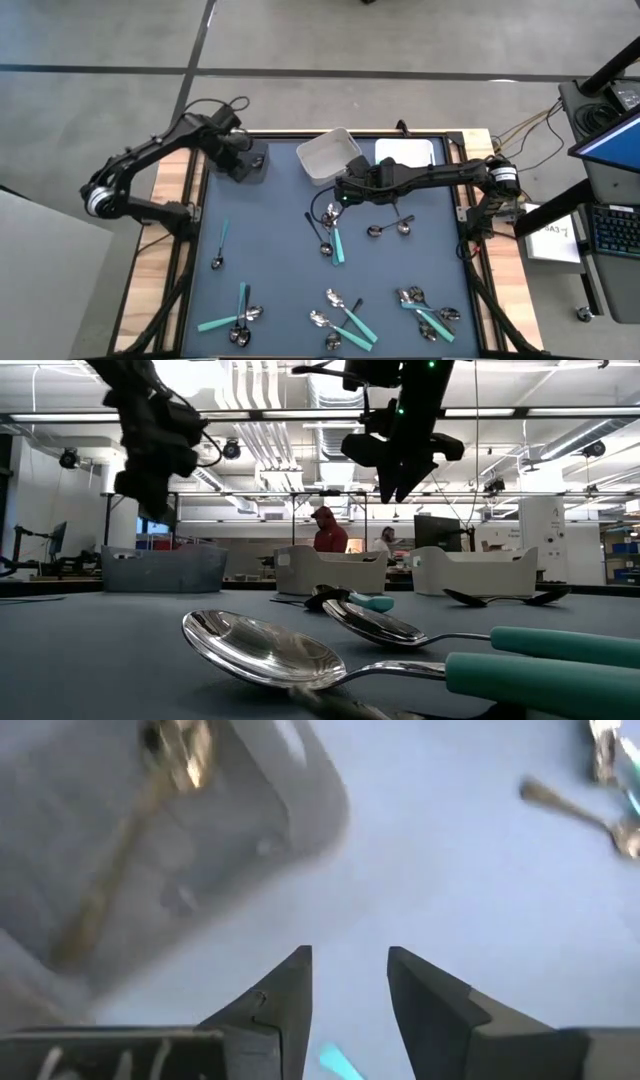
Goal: Sort silverware by color (type)
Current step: Put the blue spoon into the gray bin
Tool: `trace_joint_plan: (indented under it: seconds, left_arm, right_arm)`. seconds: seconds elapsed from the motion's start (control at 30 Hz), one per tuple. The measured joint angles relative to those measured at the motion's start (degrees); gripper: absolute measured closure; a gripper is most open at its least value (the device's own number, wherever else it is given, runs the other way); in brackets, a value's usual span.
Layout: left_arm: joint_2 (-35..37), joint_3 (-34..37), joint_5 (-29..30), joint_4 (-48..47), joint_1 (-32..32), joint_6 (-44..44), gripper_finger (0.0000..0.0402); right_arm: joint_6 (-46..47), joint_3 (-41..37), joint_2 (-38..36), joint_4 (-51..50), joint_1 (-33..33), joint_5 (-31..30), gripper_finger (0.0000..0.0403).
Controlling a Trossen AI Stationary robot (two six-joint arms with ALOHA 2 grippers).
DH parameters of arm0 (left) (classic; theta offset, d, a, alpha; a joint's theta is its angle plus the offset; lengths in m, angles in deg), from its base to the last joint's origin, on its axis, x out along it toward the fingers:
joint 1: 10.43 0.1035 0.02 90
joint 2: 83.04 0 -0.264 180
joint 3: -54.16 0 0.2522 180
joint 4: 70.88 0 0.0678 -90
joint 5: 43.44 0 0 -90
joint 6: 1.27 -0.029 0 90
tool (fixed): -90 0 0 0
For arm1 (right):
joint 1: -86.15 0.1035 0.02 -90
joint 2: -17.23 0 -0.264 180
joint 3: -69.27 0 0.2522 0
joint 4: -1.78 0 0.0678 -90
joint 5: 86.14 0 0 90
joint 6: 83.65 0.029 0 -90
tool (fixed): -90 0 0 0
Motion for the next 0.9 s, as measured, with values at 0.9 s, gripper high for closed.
trace_joint_plan:
  seconds: [0.9]
  left_arm:
    - [27.6, 30.7, 11.6, 14.6, -40.4, 66.7, 0.0288]
  right_arm:
    - [-5.6, 0.0, 0.0, 0.0, 0.0, 2.0, 0.0282]
